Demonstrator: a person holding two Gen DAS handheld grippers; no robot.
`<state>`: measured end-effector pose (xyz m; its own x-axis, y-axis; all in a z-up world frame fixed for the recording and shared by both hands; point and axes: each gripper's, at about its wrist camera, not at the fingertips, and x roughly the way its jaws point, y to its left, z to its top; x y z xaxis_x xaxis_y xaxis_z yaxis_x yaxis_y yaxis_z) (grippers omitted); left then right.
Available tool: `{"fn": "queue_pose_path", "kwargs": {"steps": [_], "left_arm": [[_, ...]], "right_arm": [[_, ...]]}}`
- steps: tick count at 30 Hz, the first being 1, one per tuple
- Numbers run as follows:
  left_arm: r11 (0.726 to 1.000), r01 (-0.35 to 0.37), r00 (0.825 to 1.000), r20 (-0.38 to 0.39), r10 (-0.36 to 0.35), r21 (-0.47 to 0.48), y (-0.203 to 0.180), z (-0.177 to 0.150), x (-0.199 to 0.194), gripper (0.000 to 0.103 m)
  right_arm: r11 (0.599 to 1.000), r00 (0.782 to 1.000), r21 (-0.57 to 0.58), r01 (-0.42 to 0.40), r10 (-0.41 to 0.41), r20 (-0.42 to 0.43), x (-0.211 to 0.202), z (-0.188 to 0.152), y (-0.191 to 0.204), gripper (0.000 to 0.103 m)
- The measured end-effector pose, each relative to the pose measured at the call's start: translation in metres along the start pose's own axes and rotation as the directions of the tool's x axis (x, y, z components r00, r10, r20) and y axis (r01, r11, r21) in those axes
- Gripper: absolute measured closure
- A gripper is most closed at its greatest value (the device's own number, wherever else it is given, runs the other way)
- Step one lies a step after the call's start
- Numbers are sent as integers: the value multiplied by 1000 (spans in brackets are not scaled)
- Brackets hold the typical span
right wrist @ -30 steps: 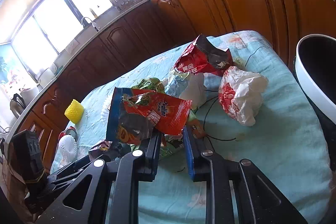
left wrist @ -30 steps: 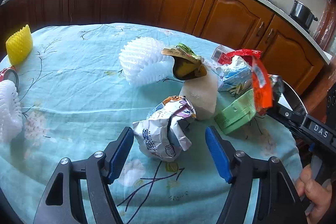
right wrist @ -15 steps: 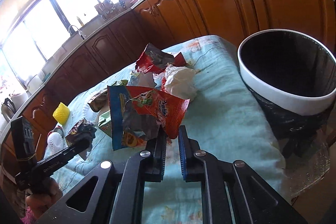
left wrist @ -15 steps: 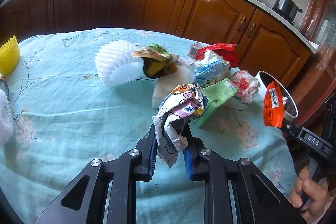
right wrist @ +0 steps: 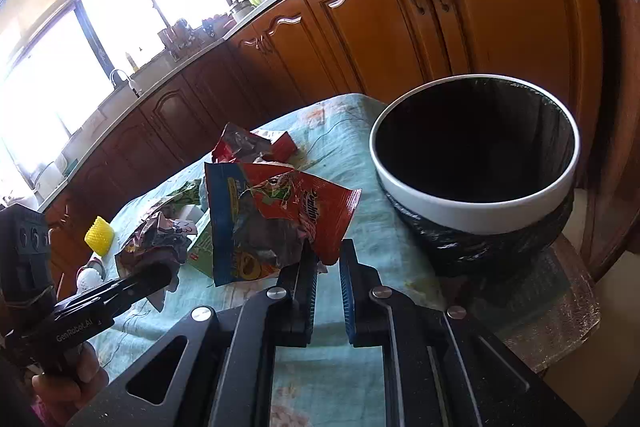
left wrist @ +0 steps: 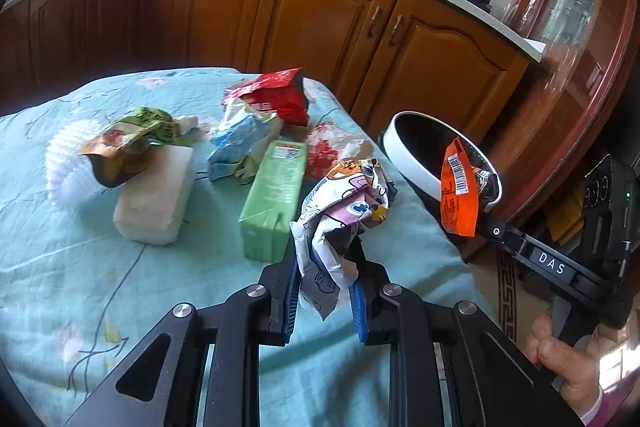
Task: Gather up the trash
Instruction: 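Grasp the white printed wrapper with left tool while right tool grasps candy wrapper, then carry both wrappers over the bin and open both tools to release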
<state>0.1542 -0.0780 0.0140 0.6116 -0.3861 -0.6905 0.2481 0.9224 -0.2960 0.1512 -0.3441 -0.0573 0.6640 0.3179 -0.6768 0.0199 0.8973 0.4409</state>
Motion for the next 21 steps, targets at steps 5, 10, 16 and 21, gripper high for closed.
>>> {"fn": "queue_pose_path", "kwargs": {"steps": [5,10,16,21], "left_arm": [[999,28,999,-17,-27,41,-25,15,30,83],[996,49,998,-36,-47,69,-44,28,60,82],[993,77,996,-61,-72,89,-70,47,92,82],[990,87,993,-85,-78,108,-90,65,120,82]], "right_arm": [[999,999,18,36,-36,21,-9,9,-21,92],[996,996,29,80,-81,36,-15,20,-44,92],[991,990,30,131,-132,45,-22,39,-70,92],[985,985,25,168,-169,29,-19,55,-90,92]]}}
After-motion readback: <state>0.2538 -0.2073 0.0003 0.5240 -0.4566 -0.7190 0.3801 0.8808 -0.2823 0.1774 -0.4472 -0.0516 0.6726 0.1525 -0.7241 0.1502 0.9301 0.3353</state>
